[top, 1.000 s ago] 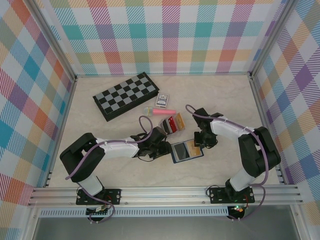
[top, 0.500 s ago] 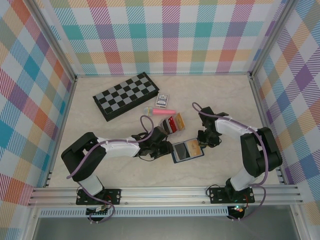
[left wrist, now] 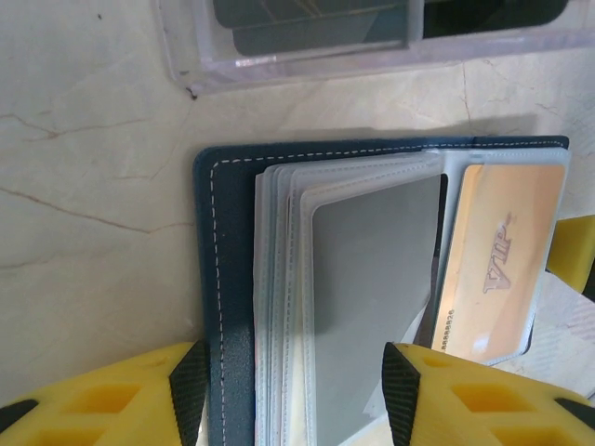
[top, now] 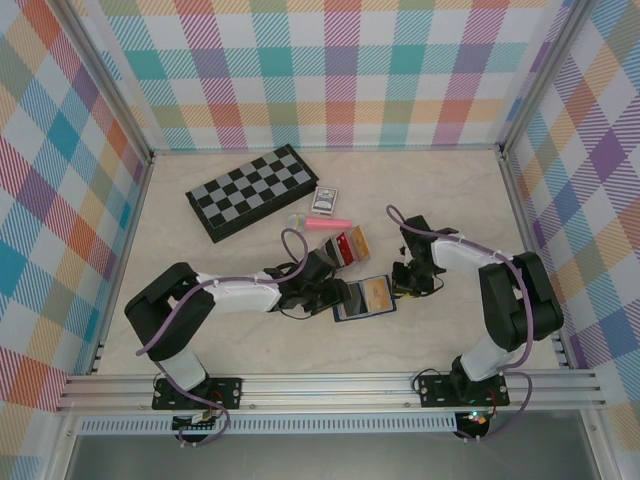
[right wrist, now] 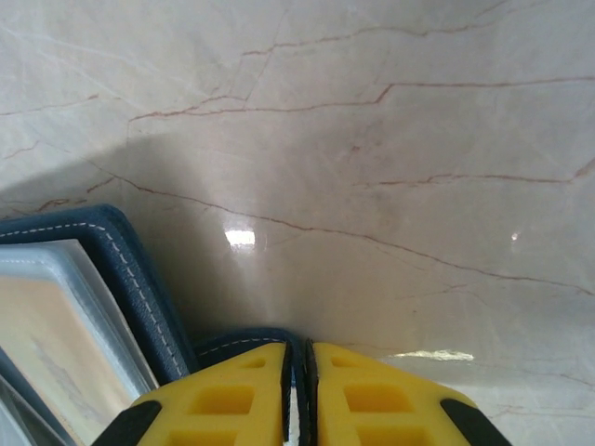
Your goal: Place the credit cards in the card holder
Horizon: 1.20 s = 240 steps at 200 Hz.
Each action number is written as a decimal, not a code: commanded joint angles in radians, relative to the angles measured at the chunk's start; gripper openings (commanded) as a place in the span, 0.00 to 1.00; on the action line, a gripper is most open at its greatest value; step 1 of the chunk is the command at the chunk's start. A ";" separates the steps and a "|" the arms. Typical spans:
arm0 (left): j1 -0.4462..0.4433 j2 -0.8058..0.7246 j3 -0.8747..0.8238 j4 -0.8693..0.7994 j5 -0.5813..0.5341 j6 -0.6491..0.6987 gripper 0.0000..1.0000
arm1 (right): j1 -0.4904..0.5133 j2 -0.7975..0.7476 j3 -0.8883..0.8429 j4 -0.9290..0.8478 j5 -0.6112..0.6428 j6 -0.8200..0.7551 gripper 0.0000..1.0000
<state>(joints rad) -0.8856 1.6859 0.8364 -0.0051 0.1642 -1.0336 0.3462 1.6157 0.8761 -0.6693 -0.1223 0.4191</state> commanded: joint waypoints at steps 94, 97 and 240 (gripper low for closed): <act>0.008 -0.066 -0.020 0.162 0.031 -0.036 0.36 | 0.000 0.010 -0.014 0.003 -0.051 -0.012 0.14; 0.008 -0.067 -0.020 0.166 0.033 -0.034 0.36 | -0.001 0.010 -0.014 0.003 -0.052 -0.009 0.14; -0.056 0.126 0.194 0.205 0.203 0.008 0.37 | 0.000 -0.017 -0.031 0.035 -0.115 0.026 0.14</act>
<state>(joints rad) -0.9260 1.7367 0.9874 0.2173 0.3222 -1.0477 0.3401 1.6157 0.8627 -0.6460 -0.2062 0.4183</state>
